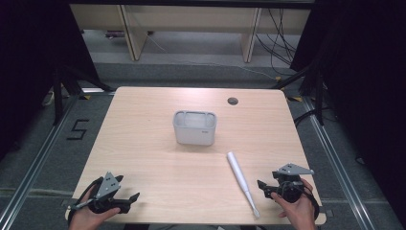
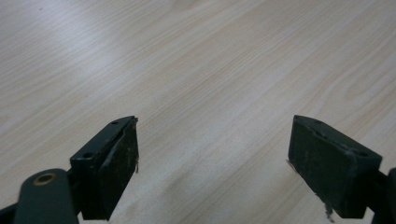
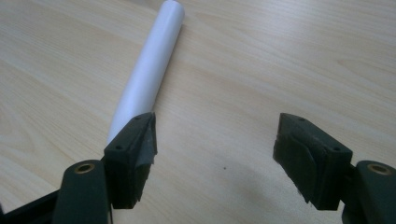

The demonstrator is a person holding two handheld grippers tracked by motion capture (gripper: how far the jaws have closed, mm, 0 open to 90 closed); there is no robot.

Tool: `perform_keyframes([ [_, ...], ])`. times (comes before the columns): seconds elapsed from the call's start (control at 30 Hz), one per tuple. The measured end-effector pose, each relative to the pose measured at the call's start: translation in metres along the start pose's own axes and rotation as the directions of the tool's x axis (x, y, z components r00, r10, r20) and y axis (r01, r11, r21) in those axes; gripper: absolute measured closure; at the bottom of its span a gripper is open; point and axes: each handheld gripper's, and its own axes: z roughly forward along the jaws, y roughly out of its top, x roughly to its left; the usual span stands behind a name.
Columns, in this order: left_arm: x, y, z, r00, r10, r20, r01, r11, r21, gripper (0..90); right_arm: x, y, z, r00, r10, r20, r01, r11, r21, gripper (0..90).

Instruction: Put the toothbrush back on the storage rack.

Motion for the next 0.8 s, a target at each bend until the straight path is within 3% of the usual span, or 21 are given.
perform_keyframes([
  [0.03,-0.001,0.0,0.001,0.9999,-0.014,0.006,0.014,0.9998,-0.013,15.9,-0.001,0.0,0.001,0.9995,-0.032,0.001,0.032,0.999,-0.018,30.4],
  [0.07,-0.001,0.0,0.0,1.0,0.001,0.007,-0.001,1.0,-0.004,15.9,0.001,0.0,0.0,1.0,0.0,0.004,0.0,1.0,-0.007,30.5],
  [0.2,0.0,0.0,0.0,1.0,0.001,-0.002,-0.001,1.0,0.003,15.9,0.001,0.001,-0.002,0.9994,-0.035,-0.003,0.034,0.999,-0.025,37.6],
  [0.23,0.0,0.0,0.0,1.0,0.003,-0.002,-0.003,1.0,0.003,15.9,0.005,0.003,-0.005,1.0,0.002,-0.009,-0.002,1.0,-0.015,40.6],
  [0.37,-0.001,0.0,0.001,1.0,-0.003,0.005,0.003,1.0,-0.004,15.9,0.007,0.005,-0.008,0.9997,-0.021,-0.012,0.02,0.999,-0.028,46.8],
  [0.47,-0.001,0.0,0.0,1.0,0.002,0.005,-0.002,1.0,-0.004,15.9,0.013,0.006,-0.011,0.9988,-0.049,-0.005,0.049,0.998,-0.051,59.6],
  [0.5,-0.001,0.0,0.0,1.0,0.002,0.005,-0.002,1.0,-0.004,15.9,0.013,0.006,-0.011,0.9988,-0.049,-0.005,0.049,0.998,-0.051,59.6],
  [0.53,0.0,0.0,0.0,1.0,0.004,-0.004,-0.004,1.0,0.005,15.9,0.018,0.006,-0.014,0.9994,-0.02,-0.028,0.019,0.999,-0.049,66.1],
  [0.57,0.0,0.0,0.0,1.0,0.004,-0.004,-0.004,1.0,0.005,15.9,0.018,0.006,-0.014,0.9994,-0.02,-0.028,0.019,0.999,-0.049,66.1],
  [0.6,-0.001,0.0,0.0,1.0,0.004,0.006,-0.004,1.0,-0.001,15.9,0.019,0.007,-0.014,0.9972,-0.068,-0.03,0.065,0.995,-0.072,70.6],
  [0.63,-0.001,0.0,0.0,1.0,0.004,0.006,-0.004,1.0,-0.001,15.9,0.022,0.007,-0.015,0.9978,-0.047,-0.047,0.044,0.997,-0.065,72.2],
  [0.7,-0.001,0.0,0.0,1.0,0.001,0.006,-0.001,1.0,-0.001,15.9,0.024,0.007,-0.014,0.9975,-0.052,-0.048,0.049,0.996,-0.073,73.7],
  [0.73,-0.001,0.0,0.001,1.0,-0.005,0.005,0.005,1.0,-0.006,15.9,0.026,0.008,-0.013,0.9941,-0.086,-0.066,0.082,0.995,-0.064,76.6],
  [0.8,-0.001,0.0,0.0,1.0,-0.002,0.005,0.002,1.0,-0.003,15.9,0.027,0.008,-0.013,0.9935,-0.092,-0.067,0.088,0.994,-0.07,78.1],
])
